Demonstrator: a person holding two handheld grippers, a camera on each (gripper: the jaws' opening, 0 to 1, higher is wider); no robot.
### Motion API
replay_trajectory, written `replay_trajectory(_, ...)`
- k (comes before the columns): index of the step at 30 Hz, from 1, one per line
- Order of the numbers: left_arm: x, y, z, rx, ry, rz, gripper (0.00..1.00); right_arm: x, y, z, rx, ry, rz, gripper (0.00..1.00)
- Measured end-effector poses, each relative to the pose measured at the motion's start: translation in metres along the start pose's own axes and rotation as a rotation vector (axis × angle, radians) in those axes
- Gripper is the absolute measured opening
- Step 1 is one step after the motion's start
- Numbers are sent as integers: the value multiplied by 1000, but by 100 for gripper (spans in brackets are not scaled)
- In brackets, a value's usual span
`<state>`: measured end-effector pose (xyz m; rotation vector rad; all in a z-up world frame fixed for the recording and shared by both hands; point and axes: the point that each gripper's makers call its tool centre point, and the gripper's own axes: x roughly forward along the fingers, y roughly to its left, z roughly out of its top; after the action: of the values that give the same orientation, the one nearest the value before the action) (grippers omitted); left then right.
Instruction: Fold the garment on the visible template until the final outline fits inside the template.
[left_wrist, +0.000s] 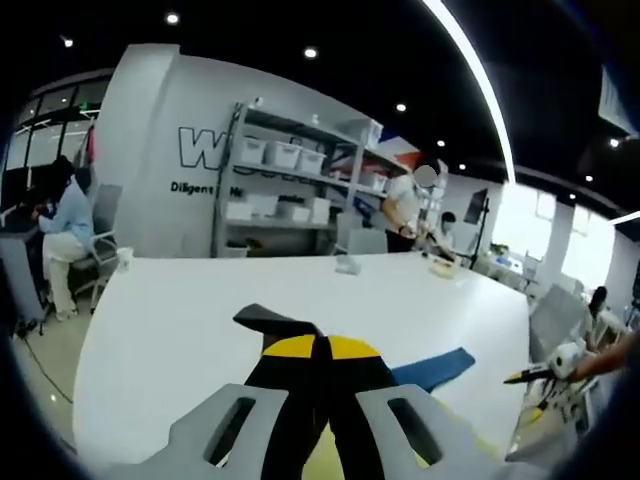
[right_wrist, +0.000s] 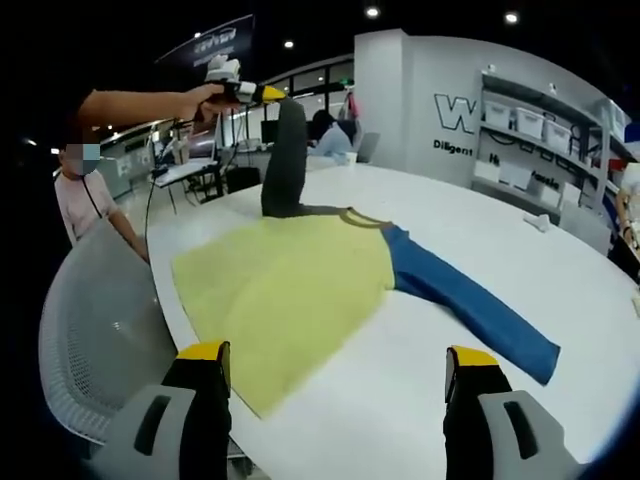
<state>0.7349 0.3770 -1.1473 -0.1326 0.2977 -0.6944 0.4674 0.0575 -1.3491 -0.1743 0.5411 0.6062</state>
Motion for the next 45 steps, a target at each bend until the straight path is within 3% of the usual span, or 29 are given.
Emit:
replay_trajectory(8, 24, -24, -16, 16, 36, -36, 0, -5, -2, -2, 10, -4, -8, 87)
replay_trajectory(15, 44, -32, -31, 14, 62, -43, 0, -8, -3, -1, 14, -11, -15, 87)
replay_trajectory(28, 84, -57, -74, 25, 150, -77, 0, -8, -5, 3, 20, -22, -21, 87)
replay_trajectory(45, 117, -86, -130, 52, 261, -118, 0, -10, -2, 3, 39, -34, -37, 87)
